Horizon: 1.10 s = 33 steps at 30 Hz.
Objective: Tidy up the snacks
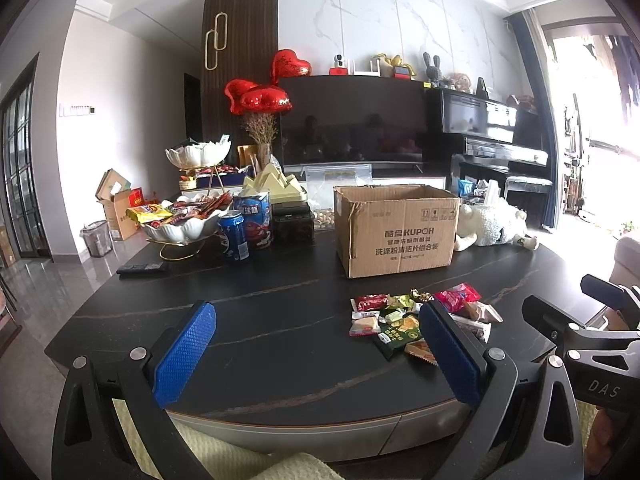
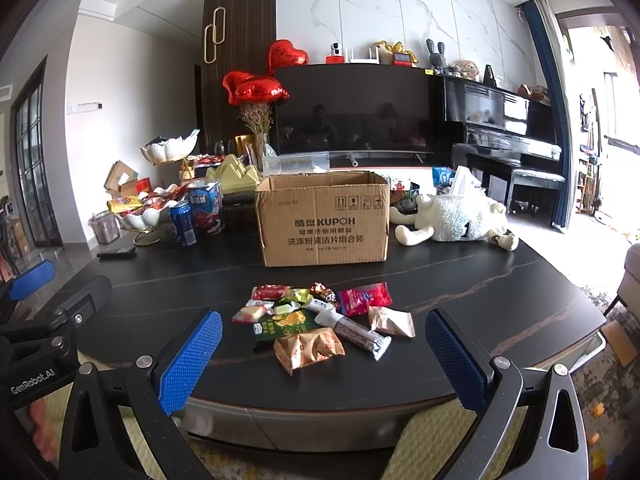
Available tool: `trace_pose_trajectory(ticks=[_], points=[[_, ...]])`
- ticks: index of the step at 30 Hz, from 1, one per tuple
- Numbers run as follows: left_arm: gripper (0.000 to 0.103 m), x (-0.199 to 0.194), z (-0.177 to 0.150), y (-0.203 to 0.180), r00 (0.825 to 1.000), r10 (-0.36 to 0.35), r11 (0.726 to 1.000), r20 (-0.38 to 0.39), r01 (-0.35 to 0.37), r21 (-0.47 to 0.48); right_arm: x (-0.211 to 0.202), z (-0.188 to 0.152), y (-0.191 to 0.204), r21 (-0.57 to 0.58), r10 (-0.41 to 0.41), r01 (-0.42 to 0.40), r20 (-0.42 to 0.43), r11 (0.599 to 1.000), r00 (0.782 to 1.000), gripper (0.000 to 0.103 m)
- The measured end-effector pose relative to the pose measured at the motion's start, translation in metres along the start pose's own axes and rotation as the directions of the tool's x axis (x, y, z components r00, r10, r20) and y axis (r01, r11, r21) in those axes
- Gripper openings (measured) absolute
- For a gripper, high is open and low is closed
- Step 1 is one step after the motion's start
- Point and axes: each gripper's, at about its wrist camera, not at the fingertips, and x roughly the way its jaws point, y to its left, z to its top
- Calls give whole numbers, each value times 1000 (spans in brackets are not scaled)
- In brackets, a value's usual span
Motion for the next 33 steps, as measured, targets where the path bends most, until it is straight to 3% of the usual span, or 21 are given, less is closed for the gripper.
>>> trace_pose_trajectory(ticks=[20, 33], points=[[103, -2, -1, -6, 1000, -11, 1000, -5, 11, 5, 5, -3, 2, -2, 6, -6, -16, 1000, 1000, 103], [103, 31, -7, -5, 996, -44, 998, -82, 48, 51, 36, -9, 0, -1, 25, -26, -89, 1000, 996, 103]])
